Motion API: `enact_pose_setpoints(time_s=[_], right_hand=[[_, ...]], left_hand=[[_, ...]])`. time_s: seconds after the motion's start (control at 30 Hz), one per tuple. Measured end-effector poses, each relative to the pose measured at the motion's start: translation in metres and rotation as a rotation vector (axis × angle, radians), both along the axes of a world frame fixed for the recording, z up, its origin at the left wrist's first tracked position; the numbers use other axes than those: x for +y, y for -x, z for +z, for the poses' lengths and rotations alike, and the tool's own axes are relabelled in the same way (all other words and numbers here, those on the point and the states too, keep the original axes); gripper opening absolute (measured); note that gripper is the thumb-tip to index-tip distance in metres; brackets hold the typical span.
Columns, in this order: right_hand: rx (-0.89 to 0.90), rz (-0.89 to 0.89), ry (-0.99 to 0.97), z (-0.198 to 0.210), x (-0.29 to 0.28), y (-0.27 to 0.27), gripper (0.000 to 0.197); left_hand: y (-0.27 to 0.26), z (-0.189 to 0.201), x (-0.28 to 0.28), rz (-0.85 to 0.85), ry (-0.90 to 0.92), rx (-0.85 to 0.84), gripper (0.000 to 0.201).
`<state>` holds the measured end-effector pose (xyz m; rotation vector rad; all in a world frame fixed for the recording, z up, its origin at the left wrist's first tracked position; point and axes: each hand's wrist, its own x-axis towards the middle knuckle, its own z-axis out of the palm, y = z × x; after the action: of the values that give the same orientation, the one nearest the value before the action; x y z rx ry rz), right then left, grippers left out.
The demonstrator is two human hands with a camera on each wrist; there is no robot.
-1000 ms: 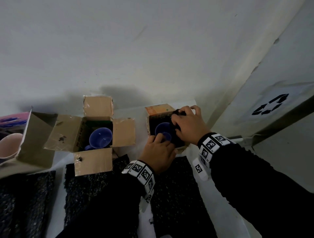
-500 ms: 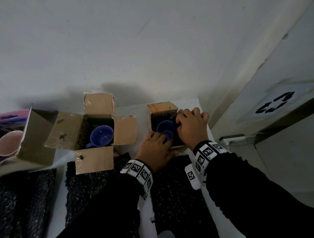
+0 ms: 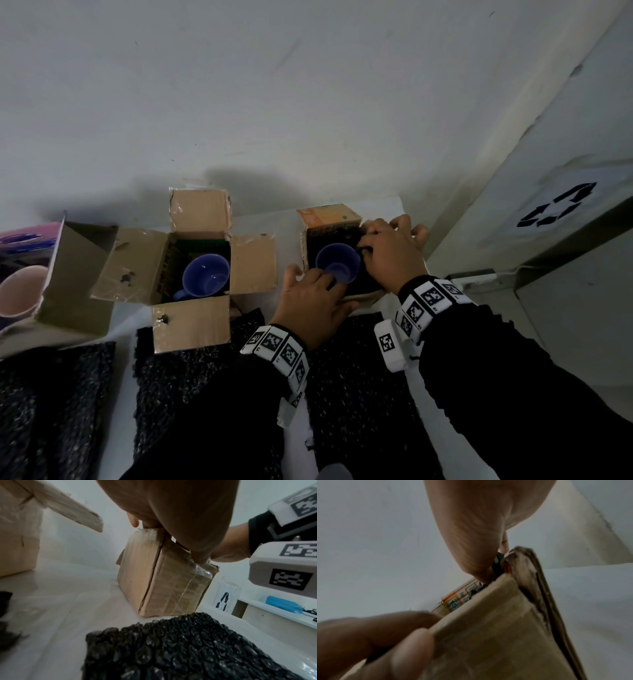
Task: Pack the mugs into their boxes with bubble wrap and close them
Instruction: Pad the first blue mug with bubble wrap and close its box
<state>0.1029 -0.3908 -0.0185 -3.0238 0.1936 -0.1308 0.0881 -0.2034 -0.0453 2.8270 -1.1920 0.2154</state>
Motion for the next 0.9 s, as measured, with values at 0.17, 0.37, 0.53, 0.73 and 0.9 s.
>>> enact_pose_setpoints(time_s=[0.17, 0.37, 0.53, 0.73, 0.9], right_hand=[[-0.036, 0.016, 0.146, 0.001, 0.010, -0.001, 0.017], [0.079, 0.167, 0.173, 0.000, 0.005, -0.007, 0.024], [-0.149, 0.131, -0.071, 0.010, -0.012, -0.008, 0.028], [-0.094, 0.111, 0.182, -0.004, 0.003, -0.004, 0.009], [0.039, 0.156, 0.149, -0.001, 0.004, -0.008, 0.016]], left_hand=[[-0.002, -0.002, 0.004, 0.010, 0.034, 0.021, 0.042], [-0.005, -0.003, 0.009, -0.014, 0.074, 0.052, 0.043], [-0.008, -0.004, 0.010, -0.057, 0.093, 0.043, 0.038], [-0.005, -0.006, 0.010, -0.058, 0.065, 0.068, 0.041], [-0.011, 0.009, 0.009, -0.025, 0.076, 0.099, 0.042]])
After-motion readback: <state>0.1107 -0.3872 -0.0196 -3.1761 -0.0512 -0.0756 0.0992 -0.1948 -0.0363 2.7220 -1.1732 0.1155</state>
